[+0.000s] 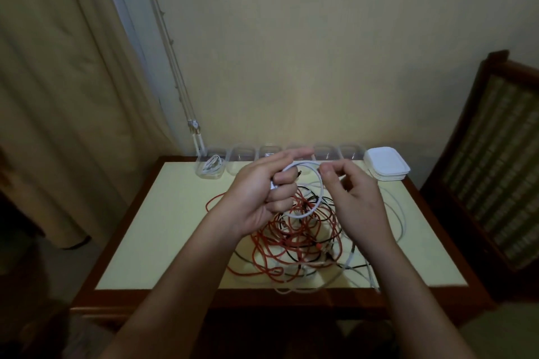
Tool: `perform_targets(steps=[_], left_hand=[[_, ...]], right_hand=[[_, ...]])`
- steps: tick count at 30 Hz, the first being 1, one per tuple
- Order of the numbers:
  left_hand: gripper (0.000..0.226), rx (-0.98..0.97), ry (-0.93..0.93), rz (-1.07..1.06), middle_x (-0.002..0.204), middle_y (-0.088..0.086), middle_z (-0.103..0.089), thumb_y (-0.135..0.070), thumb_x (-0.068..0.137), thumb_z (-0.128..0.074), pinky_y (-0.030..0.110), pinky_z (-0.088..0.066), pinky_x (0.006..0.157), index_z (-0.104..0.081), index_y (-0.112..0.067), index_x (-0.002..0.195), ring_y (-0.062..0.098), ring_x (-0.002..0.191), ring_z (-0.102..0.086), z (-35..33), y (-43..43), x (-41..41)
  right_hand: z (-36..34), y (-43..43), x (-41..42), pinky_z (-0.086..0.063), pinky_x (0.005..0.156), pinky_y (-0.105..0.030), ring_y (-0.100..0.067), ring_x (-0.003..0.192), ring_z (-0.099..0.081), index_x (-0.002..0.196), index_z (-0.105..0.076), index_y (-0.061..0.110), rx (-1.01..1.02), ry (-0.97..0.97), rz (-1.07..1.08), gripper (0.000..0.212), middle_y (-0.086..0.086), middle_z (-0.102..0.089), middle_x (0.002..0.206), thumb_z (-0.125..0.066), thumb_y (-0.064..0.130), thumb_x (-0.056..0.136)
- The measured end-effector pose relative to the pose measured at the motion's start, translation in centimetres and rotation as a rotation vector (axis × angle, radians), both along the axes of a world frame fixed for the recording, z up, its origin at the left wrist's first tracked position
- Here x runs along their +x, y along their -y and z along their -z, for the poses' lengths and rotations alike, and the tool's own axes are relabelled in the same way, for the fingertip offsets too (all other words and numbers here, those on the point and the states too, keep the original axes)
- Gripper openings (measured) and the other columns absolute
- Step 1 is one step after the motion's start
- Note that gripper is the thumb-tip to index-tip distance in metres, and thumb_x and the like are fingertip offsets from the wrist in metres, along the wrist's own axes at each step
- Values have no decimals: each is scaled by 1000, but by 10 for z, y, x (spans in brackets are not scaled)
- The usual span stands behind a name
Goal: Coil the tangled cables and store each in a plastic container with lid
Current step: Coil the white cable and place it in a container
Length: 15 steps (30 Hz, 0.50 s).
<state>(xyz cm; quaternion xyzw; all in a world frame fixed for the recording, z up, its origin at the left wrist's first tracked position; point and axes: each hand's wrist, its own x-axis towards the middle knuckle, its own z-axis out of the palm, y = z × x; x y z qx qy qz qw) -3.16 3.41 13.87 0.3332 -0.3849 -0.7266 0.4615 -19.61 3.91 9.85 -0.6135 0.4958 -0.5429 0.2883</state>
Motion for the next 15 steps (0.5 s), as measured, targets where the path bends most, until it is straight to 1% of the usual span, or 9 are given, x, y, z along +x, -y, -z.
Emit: perform_targets(steps=[2,4,5,6,8,11,13,15], left_hand=[[37,-3,27,-1,55,-8,-24,-27,106,-42,18,-9,36,-61,-6,130,1,37,-16,1,-1,-2],[40,-15,41,-20,53,-8,-23,-31,105,-44,17,-11,34,-60,-5,131,2,37,-16,3,-1,-5],[39,-15,35,-37,52,-8,-23,-30,105,-44,17,-11,34,-61,-4,129,2,37,-16,4,-1,-7],[36,-9,25,-57,52,-7,-23,-28,106,-44,17,-12,33,-62,-4,126,2,36,-16,5,0,-9],[32,5,23,-109,54,-6,-22,-27,107,-43,16,-12,33,-63,-6,120,3,37,-16,7,0,-12],[32,-39,137,-230,55,-8,-25,-33,107,-42,17,-12,36,-64,-11,115,3,41,-17,10,-1,-17],[37,-88,200,-305,55,-9,-28,-37,108,-38,18,-13,37,-64,-12,115,3,42,-19,13,-3,-22],[40,-101,161,-337,56,-8,-27,-38,109,-35,18,-15,37,-62,-10,119,4,42,-19,13,-4,-25]], right_hand=[[2,-5,3,-36,57,-18,0,56,-47,88,-70,16,55,60,-58,27,15,-60,63,-54,31,104],[2,-9,8,-38,56,-24,-9,59,-49,89,-71,15,82,109,-104,31,1,-67,72,-50,30,106],[2,-10,9,-37,56,-27,-13,60,-48,89,-71,15,90,121,-115,32,-4,-68,74,-49,30,107],[2,-10,10,-36,56,-29,-15,60,-47,89,-71,15,100,130,-122,33,-5,-67,72,-48,30,107],[2,-9,10,-36,57,-27,-14,61,-48,86,-70,16,126,143,-131,34,0,-62,66,-48,31,107],[3,-8,9,-37,56,-23,-10,59,-48,83,-69,20,147,128,-124,33,5,-58,63,-49,33,106],[2,-8,10,-37,55,-25,-10,58,-47,82,-67,21,144,120,-123,33,6,-57,63,-49,33,106],[3,-8,11,-36,56,-29,-11,57,-45,81,-65,21,135,119,-115,33,6,-56,63,-49,33,106]])
